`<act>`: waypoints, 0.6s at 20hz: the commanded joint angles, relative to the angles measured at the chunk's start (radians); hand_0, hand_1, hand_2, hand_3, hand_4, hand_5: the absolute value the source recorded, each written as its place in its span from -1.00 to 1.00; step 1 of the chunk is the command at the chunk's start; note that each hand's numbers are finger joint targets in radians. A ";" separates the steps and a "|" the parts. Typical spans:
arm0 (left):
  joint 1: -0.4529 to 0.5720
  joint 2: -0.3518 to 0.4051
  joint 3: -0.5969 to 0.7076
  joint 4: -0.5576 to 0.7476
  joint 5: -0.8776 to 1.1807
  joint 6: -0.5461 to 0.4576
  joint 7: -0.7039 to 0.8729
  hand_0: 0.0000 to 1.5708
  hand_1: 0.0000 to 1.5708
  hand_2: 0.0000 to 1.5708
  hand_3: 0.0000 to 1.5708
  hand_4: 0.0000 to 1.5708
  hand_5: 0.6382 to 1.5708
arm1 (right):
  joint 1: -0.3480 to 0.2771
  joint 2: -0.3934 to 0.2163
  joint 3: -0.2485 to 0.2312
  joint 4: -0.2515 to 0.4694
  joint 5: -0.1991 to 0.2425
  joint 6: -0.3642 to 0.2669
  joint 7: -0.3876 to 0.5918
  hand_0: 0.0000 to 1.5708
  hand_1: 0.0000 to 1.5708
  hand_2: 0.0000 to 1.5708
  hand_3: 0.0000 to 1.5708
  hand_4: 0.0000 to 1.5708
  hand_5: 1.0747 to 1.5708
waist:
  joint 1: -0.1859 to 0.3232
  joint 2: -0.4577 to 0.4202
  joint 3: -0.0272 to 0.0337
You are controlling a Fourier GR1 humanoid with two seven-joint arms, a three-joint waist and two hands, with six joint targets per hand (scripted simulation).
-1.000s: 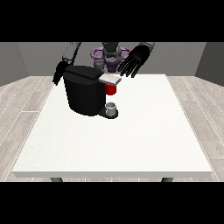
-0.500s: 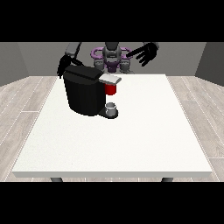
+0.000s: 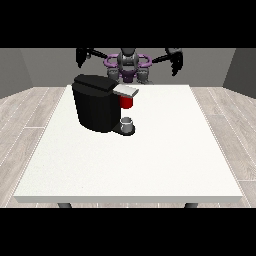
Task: Insert the coffee pod into the coffee machine and close the lid
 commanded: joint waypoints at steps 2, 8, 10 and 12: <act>0.016 -0.040 -0.014 -0.051 0.032 -0.014 0.044 -1.00 -1.00 -1.00 -1.00 -0.47 1.00 | -0.110 -0.039 0.025 -0.030 0.027 0.024 0.041 -1.00 -1.00 -1.00 -1.00 -0.80 1.00 | 0.073 0.002 0.0005; 0.117 -0.030 -0.045 -0.189 0.118 -0.062 0.099 -1.00 -1.00 -1.00 -1.00 -0.42 1.00 | -0.148 -0.087 -0.034 -0.050 -0.024 0.062 0.125 -1.00 -1.00 -1.00 -1.00 -1.00 1.00 | 0.084 0.007 0.0007; 0.096 -0.043 -0.160 -0.208 0.201 0.004 0.135 -1.00 -1.00 -1.00 -1.00 -0.51 1.00 | -0.186 -0.101 -0.085 0.069 -0.031 0.045 0.036 -1.00 -1.00 -1.00 -1.00 -1.00 1.00 | 0.126 0.052 0.0011; 0.110 -0.030 -0.098 -0.282 0.174 -0.100 0.122 -1.00 -1.00 -1.00 -1.00 -0.50 1.00 | -0.217 -0.103 -0.093 0.059 -0.035 0.030 0.067 -1.00 -1.00 -1.00 -1.00 -0.86 1.00 | 0.155 0.096 0.0009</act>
